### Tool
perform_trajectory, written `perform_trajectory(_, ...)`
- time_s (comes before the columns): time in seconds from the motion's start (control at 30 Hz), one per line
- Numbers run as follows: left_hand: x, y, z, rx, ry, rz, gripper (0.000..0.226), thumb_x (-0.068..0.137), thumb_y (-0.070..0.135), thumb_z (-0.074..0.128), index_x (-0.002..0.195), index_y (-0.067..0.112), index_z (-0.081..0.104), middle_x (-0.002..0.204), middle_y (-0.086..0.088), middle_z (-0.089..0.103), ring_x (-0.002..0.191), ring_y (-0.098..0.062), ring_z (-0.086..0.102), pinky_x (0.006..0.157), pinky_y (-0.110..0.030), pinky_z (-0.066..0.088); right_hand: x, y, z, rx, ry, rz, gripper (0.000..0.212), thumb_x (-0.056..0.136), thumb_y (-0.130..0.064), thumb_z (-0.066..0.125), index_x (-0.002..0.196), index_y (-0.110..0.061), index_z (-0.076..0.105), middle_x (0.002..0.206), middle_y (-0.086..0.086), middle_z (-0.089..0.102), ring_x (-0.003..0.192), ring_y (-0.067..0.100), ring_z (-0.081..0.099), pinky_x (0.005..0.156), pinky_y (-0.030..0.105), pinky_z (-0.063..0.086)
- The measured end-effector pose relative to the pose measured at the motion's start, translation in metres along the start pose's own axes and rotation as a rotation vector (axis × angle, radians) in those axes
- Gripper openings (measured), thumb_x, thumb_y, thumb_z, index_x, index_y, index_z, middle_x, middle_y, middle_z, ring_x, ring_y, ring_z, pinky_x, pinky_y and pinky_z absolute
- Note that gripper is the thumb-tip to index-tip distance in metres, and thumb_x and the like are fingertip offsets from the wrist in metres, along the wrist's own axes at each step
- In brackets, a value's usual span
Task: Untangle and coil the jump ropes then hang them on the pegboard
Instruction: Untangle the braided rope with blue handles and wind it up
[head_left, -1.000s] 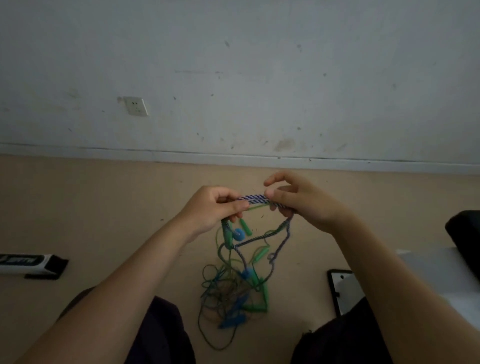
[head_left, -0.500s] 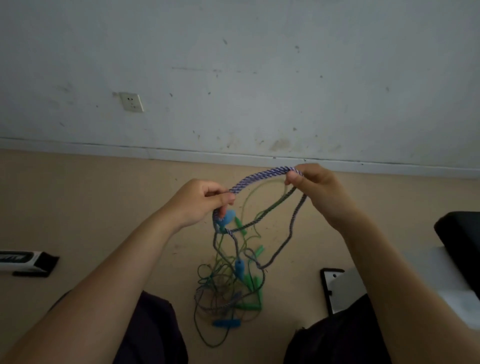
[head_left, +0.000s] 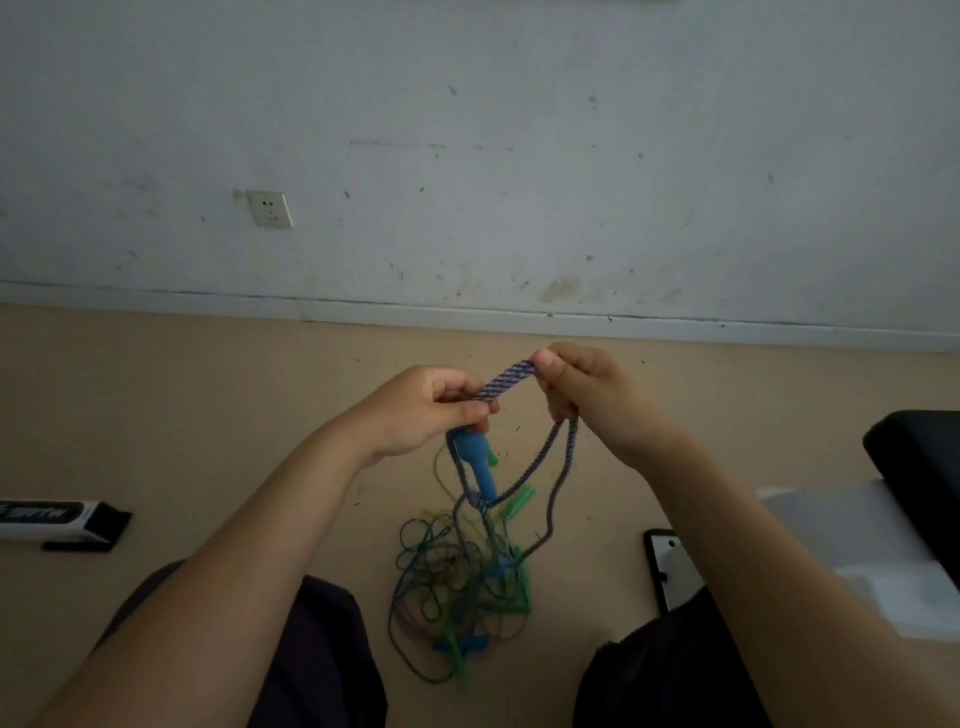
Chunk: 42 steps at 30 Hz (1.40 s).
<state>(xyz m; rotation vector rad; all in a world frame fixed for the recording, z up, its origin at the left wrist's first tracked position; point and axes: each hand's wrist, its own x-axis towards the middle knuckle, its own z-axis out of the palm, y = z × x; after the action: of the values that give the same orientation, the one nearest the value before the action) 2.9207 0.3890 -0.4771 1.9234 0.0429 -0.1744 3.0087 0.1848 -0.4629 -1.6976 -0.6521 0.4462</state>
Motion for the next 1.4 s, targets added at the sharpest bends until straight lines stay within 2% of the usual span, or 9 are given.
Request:
perform_trajectory(0.1, -0.001, -0.003, 0.001, 0.089, 0.077, 0.003, 0.011, 0.096, 0.023, 0.066, 0.094, 0.033, 0.07, 0.09, 0.021, 0.076, 0.089, 0.006, 0.069, 0.076, -0.008, 0.048, -0.002, 0.002, 0.0, -0.043, -0.013, 0.012, 0.032, 0.101, -0.026, 0.049, 0.077, -0.007, 0.058, 0.062, 0.006, 0.048, 0.057, 0.019, 0.046, 0.058, 0.026, 0.042)
perform_trajectory(0.23, -0.001, -0.004, 0.008, -0.057, 0.161, 0.068, 0.011, 0.098, 0.021, 0.063, 0.099, 0.027, 0.072, 0.082, 0.003, 0.077, 0.083, -0.012, 0.073, 0.079, -0.023, 0.055, -0.005, 0.002, -0.001, -0.027, -0.137, 0.066, 0.032, 0.099, -0.03, 0.053, 0.086, -0.003, 0.065, 0.066, 0.007, 0.055, 0.059, 0.018, 0.051, 0.057, 0.024, 0.046)
perform_trajectory(0.43, -0.002, 0.01, 0.023, -0.296, 0.073, 0.037, 0.026, 0.091, 0.028, 0.068, 0.111, 0.011, 0.067, 0.081, -0.004, 0.075, 0.072, -0.022, 0.073, 0.064, -0.026, 0.056, -0.003, 0.007, -0.002, 0.128, -0.108, -0.017, 0.028, 0.101, -0.025, 0.051, 0.079, -0.009, 0.058, 0.056, -0.002, 0.046, 0.052, 0.012, 0.042, 0.054, 0.026, 0.037)
perform_trajectory(0.57, -0.003, 0.012, 0.019, -0.284, -0.123, -0.031, 0.04, 0.08, 0.033, 0.071, 0.112, 0.008, 0.066, 0.096, -0.008, 0.077, 0.085, -0.024, 0.074, 0.075, -0.028, 0.058, 0.001, 0.012, -0.008, 0.166, -0.017, -0.02, 0.027, 0.094, -0.032, 0.052, 0.074, -0.018, 0.062, 0.061, -0.001, 0.054, 0.056, 0.014, 0.05, 0.059, 0.027, 0.046)
perform_trajectory(0.73, -0.003, 0.005, 0.008, -0.174, -0.184, -0.108, 0.049, 0.072, 0.033, 0.079, 0.116, 0.015, 0.067, 0.105, -0.002, 0.078, 0.097, -0.019, 0.075, 0.088, -0.025, 0.058, 0.001, 0.018, -0.006, 0.11, 0.052, 0.015, 0.027, 0.1, -0.022, 0.054, 0.077, -0.012, 0.064, 0.061, -0.002, 0.058, 0.058, 0.013, 0.055, 0.067, 0.036, 0.049)
perform_trajectory(0.83, -0.003, 0.002, 0.007, -0.035, -0.045, -0.126, 0.052, 0.069, 0.044, 0.081, 0.114, 0.021, 0.069, 0.102, 0.006, 0.076, 0.091, -0.007, 0.072, 0.093, -0.026, 0.055, 0.0, 0.015, -0.01, 0.067, 0.099, 0.052, 0.024, 0.099, -0.025, 0.056, 0.082, -0.013, 0.069, 0.058, -0.002, 0.051, 0.055, 0.013, 0.049, 0.07, 0.04, 0.052)
perform_trajectory(1.03, -0.005, 0.001, 0.012, 0.057, 0.146, -0.026, 0.023, 0.087, 0.023, 0.077, 0.106, 0.027, 0.065, 0.101, 0.014, 0.069, 0.07, 0.003, 0.066, 0.061, -0.014, 0.052, -0.006, 0.011, -0.011, 0.029, -0.002, 0.033, 0.019, 0.096, -0.034, 0.06, 0.084, -0.025, 0.072, 0.051, -0.004, 0.048, 0.047, 0.013, 0.044, 0.059, 0.038, 0.048)
perform_trajectory(1.23, -0.005, -0.004, 0.005, 0.042, 0.287, -0.044, 0.013, 0.09, 0.018, 0.074, 0.099, 0.012, 0.067, 0.073, 0.001, 0.072, 0.063, -0.011, 0.07, 0.062, -0.025, 0.058, -0.001, 0.012, -0.02, 0.201, 0.204, -0.019, 0.025, 0.102, -0.018, 0.05, 0.084, -0.012, 0.066, 0.078, 0.006, 0.065, 0.077, 0.021, 0.063, 0.078, 0.034, 0.054)
perform_trajectory(1.4, -0.006, -0.006, -0.004, -0.046, 0.328, -0.056, 0.019, 0.089, 0.021, 0.075, 0.092, 0.006, 0.064, 0.064, 0.0, 0.068, 0.057, -0.015, 0.064, 0.062, -0.03, 0.056, 0.001, 0.013, -0.043, 0.227, 0.293, 0.053, 0.028, 0.103, -0.022, 0.049, 0.082, -0.012, 0.065, 0.063, 0.0, 0.056, 0.056, 0.016, 0.049, 0.057, 0.029, 0.041)
